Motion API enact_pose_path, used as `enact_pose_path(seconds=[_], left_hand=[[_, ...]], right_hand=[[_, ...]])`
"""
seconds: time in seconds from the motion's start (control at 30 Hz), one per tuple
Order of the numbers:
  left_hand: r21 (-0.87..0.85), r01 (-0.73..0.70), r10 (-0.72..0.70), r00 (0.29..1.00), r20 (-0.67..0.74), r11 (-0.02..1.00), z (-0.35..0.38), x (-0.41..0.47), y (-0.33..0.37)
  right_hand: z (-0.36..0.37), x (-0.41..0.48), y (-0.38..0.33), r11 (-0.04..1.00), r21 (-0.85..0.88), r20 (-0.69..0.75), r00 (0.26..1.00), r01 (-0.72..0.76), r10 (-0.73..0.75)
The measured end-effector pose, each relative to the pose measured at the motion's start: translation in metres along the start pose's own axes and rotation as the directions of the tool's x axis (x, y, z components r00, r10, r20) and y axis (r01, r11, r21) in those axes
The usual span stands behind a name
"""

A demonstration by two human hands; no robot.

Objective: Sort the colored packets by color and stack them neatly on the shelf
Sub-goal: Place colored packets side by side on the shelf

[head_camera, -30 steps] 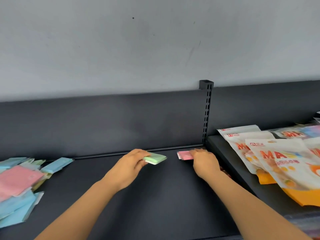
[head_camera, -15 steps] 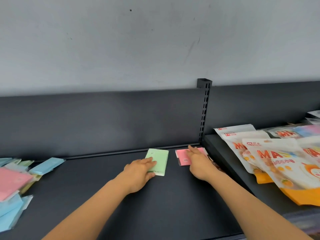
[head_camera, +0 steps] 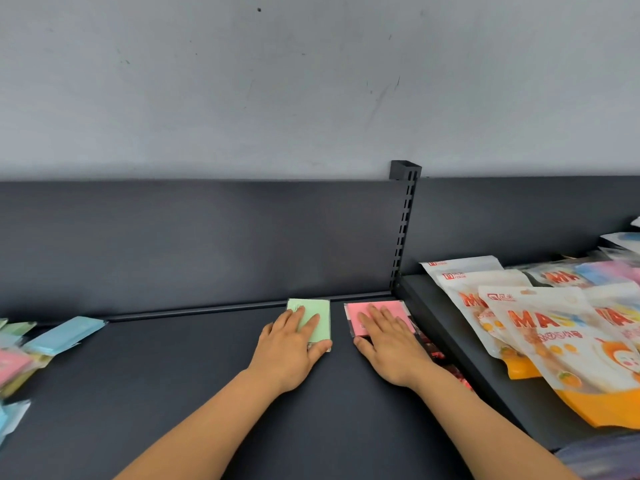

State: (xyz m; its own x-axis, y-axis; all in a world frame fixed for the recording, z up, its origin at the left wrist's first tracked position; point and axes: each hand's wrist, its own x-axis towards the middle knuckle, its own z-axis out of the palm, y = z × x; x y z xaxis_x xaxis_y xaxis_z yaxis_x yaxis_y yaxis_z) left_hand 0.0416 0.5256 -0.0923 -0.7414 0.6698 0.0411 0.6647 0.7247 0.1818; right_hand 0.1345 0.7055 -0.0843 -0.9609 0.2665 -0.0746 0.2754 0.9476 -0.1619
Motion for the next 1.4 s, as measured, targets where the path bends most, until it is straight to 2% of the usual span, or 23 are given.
enact_pose_path(seconds=[0.17, 0.43, 0.57, 0.83, 1.2, 1.4], left_hand=[[-0.001, 0.016, -0.016, 0.994, -0.109, 1.000, 0.003, -0.008, 0.001], [-0.078, -0.017, 0.004, 0.987, -0.162, 0.997, 0.001, -0.014, 0.004], [-0.092, -0.026, 0.014, 0.991, -0.134, 0.995, -0.002, -0.009, -0.001], [-0.242, -0.121, 0.140, 0.988, 0.064, 0.963, -0.003, 0.005, -0.033], [-0.266, -0.030, 0.065, 0.990, 0.122, 0.963, 0.010, 0.024, -0.033], [-0.334, -0.053, 0.097, 0.988, 0.116, 0.941, 0.009, 0.028, -0.027]], right_hand=[[0.003, 0.006, 0.000, 1.000, -0.026, -0.001, 1.000, -0.009, 0.009], [0.004, 0.003, -0.002, 1.000, -0.012, -0.021, 1.000, -0.019, 0.018], [0.004, 0.003, -0.001, 1.000, -0.013, -0.021, 1.000, -0.018, 0.017], [0.004, 0.004, 0.000, 1.000, -0.026, -0.012, 1.000, -0.014, 0.014], [0.002, 0.006, -0.001, 0.999, -0.038, 0.028, 0.999, -0.019, 0.020], [-0.003, 0.013, -0.004, 0.989, 0.139, 0.016, 0.998, -0.056, 0.055]])
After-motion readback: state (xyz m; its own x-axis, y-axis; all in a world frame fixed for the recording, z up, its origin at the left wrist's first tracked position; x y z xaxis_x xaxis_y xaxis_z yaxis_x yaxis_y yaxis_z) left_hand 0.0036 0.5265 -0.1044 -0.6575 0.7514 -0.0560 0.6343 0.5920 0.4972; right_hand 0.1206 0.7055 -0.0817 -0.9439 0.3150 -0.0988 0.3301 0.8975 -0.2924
